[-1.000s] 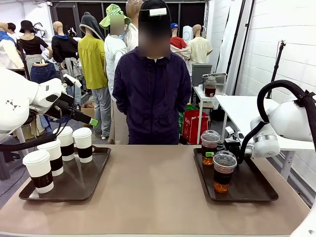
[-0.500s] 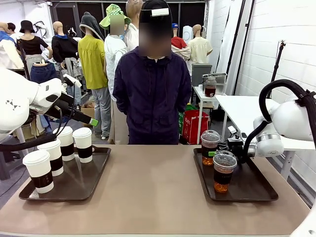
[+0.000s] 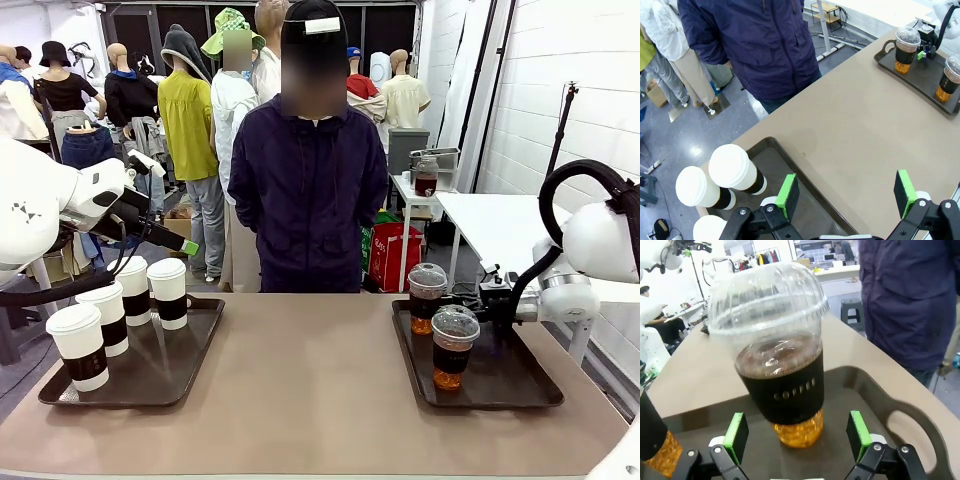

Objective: Distribute the coffee onto the tray.
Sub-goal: Pick up another iced Americano from the middle of the table and place it on the right Handle tray.

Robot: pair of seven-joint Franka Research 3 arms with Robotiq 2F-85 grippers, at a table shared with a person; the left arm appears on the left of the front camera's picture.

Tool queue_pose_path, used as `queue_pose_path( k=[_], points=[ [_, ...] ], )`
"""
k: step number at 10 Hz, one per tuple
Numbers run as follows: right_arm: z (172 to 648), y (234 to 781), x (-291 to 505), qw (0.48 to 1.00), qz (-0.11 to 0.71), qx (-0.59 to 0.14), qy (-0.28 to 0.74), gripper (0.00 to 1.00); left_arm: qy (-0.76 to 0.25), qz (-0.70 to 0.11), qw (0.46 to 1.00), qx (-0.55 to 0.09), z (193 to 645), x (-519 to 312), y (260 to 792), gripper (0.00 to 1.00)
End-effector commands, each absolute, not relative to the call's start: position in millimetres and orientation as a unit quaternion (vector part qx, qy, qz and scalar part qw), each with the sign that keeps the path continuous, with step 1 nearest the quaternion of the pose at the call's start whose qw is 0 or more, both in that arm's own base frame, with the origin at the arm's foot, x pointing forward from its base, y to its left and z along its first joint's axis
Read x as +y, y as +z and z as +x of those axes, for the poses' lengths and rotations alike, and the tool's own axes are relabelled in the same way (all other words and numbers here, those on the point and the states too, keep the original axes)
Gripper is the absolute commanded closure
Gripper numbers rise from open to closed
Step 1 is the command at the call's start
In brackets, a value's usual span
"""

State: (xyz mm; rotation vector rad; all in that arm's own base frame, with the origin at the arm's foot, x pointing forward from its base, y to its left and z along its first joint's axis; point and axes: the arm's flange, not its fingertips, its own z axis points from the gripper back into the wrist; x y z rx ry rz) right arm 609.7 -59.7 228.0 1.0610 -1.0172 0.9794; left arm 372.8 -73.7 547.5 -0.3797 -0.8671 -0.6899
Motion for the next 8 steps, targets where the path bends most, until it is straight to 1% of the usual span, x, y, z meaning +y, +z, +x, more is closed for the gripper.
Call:
queue_pose_path(
  k=[1,3,4,8],
  points=[
    [592.4,234.4,-65.7,0.659,0.457,-0.425,0.421,0.0,-0.324,-0.184,0.833,-0.409,373.3,-72.2,546.8,0.0],
    [589.6,235.7,-65.5,0.669,0.441,-0.422,0.423,0.0,-0.324,-0.184,0.833,-0.409,373.3,-72.2,546.8,0.0],
    [598.5,228.2,-73.0,0.649,0.457,-0.437,0.423,0.0,-0.324,-0.184,0.833,-0.409,373.3,-72.2,546.8,0.0],
    [598.5,228.2,-73.0,0.649,0.457,-0.437,0.423,0.0,-0.324,-0.184,0.833,-0.409,373.3,-72.2,546.8,0.0]
  ],
)
